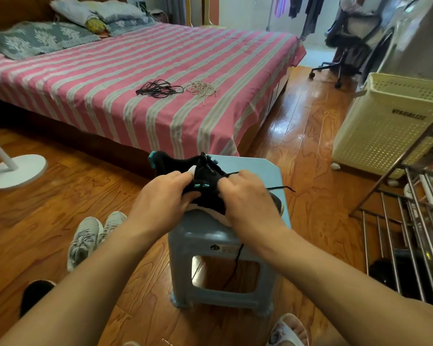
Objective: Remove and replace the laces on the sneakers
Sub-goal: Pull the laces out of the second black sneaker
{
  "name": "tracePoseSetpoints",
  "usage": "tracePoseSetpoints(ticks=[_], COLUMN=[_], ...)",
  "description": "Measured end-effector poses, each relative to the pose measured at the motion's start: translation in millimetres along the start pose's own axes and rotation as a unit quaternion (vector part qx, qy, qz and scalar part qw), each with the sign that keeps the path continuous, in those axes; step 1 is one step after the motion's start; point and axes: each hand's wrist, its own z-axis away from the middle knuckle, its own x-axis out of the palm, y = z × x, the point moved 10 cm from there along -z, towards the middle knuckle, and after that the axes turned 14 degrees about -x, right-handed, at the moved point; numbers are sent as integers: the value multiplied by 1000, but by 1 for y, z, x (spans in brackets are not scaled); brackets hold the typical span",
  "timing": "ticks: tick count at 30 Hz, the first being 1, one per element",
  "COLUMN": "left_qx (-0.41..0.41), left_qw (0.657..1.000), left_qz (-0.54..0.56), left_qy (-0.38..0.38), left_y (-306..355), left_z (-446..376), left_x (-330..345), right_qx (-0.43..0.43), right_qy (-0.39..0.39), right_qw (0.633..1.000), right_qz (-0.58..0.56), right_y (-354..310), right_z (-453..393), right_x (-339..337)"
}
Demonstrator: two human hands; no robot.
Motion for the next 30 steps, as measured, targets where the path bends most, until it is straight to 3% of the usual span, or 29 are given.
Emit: tracePoseSetpoints(ticks=[3,5,7,8,9,12,14,16,21,23,26,28,30], left_qx=[-16,-16,-10,-10,-11,-10,-9,-9,-18,-27,9,14,-2], left_qw=[1000,1000,1000,1000,1000,1000,1000,1000,1000,1000,1000,999,999], left_qz=[2,0,-3,-5,-6,-2,-1,-6,-8,3,-14,-24,-22], left_qy=[-16,-19,-11,-6,-4,-3,2,8,1,-8,10,22,25], left_y=[-8,-8,-4,-2,-2,-3,-3,-4,-10,-14,5,14,11], left_z=[-2,-2,0,1,0,-1,0,1,2,0,1,1,-1], left_x=[2,3,2,1,1,3,2,2,0,0,1,3,3], right_qx=[157,302,408,417,400,179,28,-37,-21,100,283,294,257], right_qy=[24,7,-104,-158,-176,-32,-12,-27,9,-10,-84,-114,-92], right_qw=[987,953,906,894,899,981,994,997,997,991,953,949,960], right_qz=[-31,13,44,44,32,-72,-106,-56,-76,-94,-68,-27,-59], right_y=[92,178,224,224,213,127,58,19,23,77,149,151,132], right_z=[23,66,111,120,115,44,12,2,10,29,72,73,57], right_x=[-21,-30,-19,-9,-1,-9,-13,-1,-4,-5,0,4,-7])
